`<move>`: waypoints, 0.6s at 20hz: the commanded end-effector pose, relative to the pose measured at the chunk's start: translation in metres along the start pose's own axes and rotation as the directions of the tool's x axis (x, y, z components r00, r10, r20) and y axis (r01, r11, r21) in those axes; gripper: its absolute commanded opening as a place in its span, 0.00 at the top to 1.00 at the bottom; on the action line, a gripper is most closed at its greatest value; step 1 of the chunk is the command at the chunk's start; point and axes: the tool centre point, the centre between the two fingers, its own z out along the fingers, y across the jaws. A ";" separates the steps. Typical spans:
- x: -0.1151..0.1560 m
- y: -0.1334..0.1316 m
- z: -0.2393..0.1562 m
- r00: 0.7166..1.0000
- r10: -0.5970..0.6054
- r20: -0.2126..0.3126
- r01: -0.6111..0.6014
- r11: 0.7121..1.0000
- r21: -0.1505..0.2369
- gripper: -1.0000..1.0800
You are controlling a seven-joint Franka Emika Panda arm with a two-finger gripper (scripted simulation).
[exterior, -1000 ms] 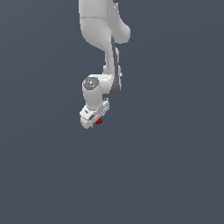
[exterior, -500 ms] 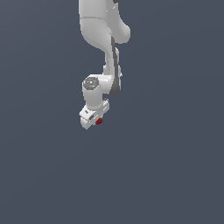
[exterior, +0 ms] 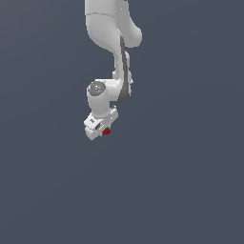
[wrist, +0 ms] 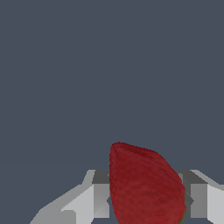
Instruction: Pick up the object and move it to a goal position.
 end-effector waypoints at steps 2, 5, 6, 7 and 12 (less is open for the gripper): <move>-0.003 0.009 -0.016 1.000 0.000 -0.001 0.000 1.000 -0.001 1.00; -0.005 0.020 -0.035 1.000 0.000 -0.001 0.000 1.000 -0.001 1.00; -0.006 0.024 -0.042 1.000 0.000 -0.001 0.000 1.000 0.000 1.00; -0.007 0.028 -0.050 1.000 0.000 -0.001 0.000 1.000 0.000 1.00; -0.013 0.052 -0.092 1.000 -0.001 -0.002 0.001 1.000 0.000 1.00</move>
